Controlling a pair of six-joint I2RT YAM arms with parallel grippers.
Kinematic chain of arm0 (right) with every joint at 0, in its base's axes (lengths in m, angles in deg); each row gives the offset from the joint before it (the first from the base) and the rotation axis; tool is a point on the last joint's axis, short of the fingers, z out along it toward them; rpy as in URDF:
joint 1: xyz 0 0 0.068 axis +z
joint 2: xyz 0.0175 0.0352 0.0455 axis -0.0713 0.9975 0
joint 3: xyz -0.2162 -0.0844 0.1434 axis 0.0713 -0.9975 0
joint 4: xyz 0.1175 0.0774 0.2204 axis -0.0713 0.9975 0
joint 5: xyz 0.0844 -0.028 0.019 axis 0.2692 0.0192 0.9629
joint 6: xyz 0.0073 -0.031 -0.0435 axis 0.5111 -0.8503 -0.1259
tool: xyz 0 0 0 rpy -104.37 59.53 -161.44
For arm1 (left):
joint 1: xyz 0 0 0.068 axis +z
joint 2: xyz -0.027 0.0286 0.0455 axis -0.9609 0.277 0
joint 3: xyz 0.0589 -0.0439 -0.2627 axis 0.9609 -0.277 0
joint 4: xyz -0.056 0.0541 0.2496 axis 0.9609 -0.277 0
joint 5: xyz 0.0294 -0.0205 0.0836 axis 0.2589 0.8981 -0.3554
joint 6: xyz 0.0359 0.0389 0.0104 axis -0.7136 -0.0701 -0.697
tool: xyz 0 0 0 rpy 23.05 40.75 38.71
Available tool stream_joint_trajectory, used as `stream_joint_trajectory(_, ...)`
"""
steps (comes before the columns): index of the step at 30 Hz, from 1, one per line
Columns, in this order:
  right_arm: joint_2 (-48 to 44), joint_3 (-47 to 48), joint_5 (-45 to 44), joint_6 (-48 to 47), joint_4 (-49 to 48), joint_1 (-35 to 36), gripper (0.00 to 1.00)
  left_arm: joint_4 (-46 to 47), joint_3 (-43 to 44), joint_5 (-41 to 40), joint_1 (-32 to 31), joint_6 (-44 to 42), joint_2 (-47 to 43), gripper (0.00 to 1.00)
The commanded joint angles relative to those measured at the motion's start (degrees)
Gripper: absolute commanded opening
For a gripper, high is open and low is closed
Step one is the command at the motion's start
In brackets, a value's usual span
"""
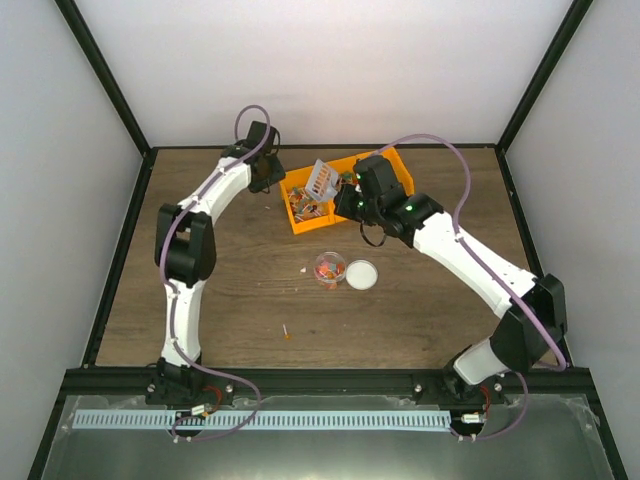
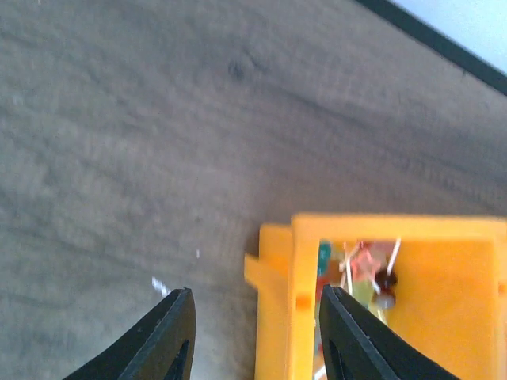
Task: Pack the candies
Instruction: Scoop the fake candies from the storage box.
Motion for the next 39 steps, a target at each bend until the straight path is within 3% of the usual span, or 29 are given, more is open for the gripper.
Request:
stream_joint_trajectory(1,1.5,3.1,3.0,2.9,-4.1,-0.6,0.01,-3.8,8.1,-2.9,0.8,-2.2,6.3,0.42)
stream_joint_trajectory(6,2.4,2.4,3.1,2.4,-3.9,-0.8,0.01,-6.2,13.7,-1.4,0.9,-3.2,10.4,0.37)
stream_joint_trajectory(14,1.6,-1.2,4.5,2.7,-6.3,-1.7,0.01,-4.8,10.6,0.4,0.9,-1.9,6.6,0.47)
stream_joint_trajectory(20,1.2,-2.8,4.9,3.0,-6.6,-1.7,0.01,-4.0,10.6,1.9,0.8,-1.5,4.8,0.47)
stream_joint_trajectory(39,-1.0,-6.1,5.7,3.6,-7.2,-2.5,0.01,-5.1,10.4,2.1,-0.1,-2.8,10.6,0.42)
